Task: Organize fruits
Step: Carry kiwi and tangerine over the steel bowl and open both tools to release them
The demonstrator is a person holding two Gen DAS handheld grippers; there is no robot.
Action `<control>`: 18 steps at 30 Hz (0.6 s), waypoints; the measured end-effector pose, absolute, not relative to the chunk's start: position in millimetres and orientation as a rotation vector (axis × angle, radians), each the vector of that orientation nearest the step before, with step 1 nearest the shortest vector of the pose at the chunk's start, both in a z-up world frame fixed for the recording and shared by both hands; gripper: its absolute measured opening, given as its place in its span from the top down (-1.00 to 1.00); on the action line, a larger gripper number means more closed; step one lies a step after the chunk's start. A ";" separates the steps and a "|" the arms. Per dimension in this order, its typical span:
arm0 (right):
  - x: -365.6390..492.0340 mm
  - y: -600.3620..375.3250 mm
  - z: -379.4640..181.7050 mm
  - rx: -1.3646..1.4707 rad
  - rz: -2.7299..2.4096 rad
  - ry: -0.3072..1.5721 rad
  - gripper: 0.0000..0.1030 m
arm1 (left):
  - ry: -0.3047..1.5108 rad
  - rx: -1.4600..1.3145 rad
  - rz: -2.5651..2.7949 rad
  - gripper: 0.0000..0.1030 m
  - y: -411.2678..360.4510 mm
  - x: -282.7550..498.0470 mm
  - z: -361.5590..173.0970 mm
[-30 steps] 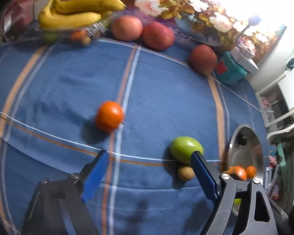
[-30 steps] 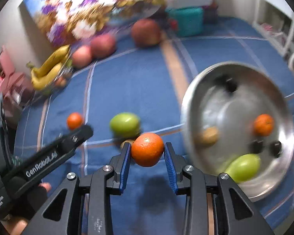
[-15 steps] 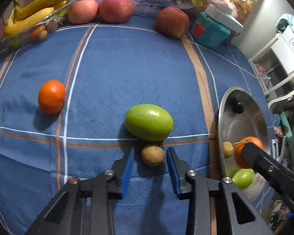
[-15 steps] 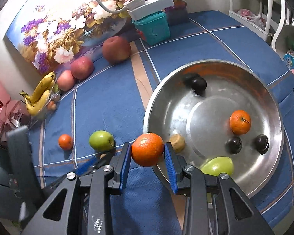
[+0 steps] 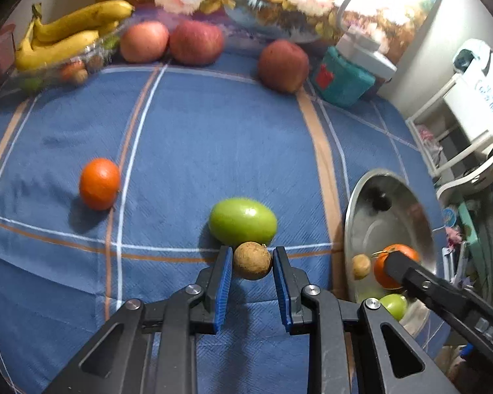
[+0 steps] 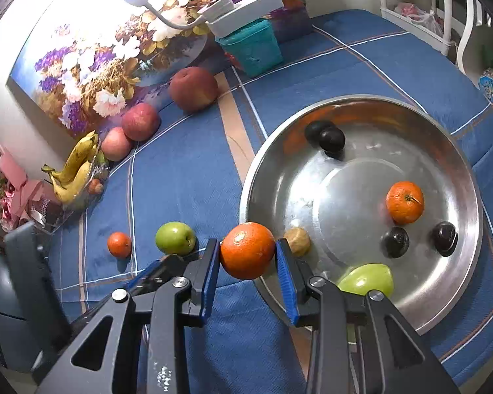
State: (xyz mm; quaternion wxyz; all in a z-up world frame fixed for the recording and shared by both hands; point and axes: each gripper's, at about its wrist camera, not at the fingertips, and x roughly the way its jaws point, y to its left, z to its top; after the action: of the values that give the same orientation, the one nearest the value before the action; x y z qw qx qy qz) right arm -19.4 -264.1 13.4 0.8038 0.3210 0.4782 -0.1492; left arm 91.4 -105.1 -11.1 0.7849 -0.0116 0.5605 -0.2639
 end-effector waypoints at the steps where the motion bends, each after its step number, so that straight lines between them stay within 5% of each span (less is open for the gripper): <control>1: -20.7 -267.4 13.1 0.689 -0.331 1.022 0.31 | 1.198 -0.024 -0.571 0.48 -105.3 91.0 -7.7; 18: -61.1 -341.3 3.1 0.795 -0.533 0.975 0.31 | 1.092 0.029 -0.800 0.48 -162.2 54.1 16.3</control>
State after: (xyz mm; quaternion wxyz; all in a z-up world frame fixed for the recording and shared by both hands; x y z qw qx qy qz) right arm -61.1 -341.3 3.1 0.7757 0.3673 0.4503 -0.2461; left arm 54.1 -162.2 16.3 0.7795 0.0134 0.5051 -0.3703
